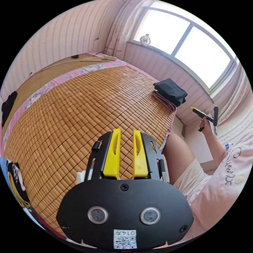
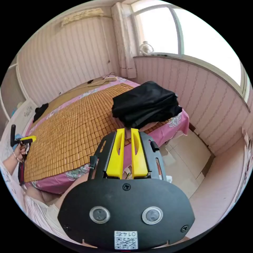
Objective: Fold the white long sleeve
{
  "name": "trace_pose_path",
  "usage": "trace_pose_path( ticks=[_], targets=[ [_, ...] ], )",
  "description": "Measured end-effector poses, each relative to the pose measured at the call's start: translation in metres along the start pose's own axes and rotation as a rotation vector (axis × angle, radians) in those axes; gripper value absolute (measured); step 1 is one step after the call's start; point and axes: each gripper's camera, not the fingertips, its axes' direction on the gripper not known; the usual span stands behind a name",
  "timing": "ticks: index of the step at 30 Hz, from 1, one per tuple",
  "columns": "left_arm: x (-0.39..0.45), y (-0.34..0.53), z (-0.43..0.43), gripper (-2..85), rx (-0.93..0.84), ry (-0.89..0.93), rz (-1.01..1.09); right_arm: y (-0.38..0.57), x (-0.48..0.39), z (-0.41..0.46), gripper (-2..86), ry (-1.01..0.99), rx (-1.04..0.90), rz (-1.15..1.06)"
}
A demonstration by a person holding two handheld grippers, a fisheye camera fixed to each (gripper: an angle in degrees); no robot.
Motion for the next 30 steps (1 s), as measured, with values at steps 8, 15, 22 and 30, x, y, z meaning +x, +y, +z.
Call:
trace_pose_path(
  ticks=[8, 15, 22, 30],
  targets=[
    [-0.025, 0.224, -0.196, 6.2, 0.338, -0.453, -0.479, -0.007, -0.297, 0.018, 6.8, -0.441, -0.072, -0.783],
    [-0.034, 0.392, -0.285, 8.6, 0.539, -0.628, -0.816, 0.019, -0.573, -0.019, 8.8, -0.862, -0.051, -1.328],
    [-0.066, 0.497, -0.335, 9.3, 0.616, -0.828, -1.074, 0.085, -0.786, -0.033, 10.4, -0.960, -0.137, -1.724],
    [-0.133, 0.555, -0.423, 10.1, 0.715, -0.987, -1.158, 0.157, -0.993, -0.026, 11.0, -1.006, -0.235, -1.871]
  ],
)
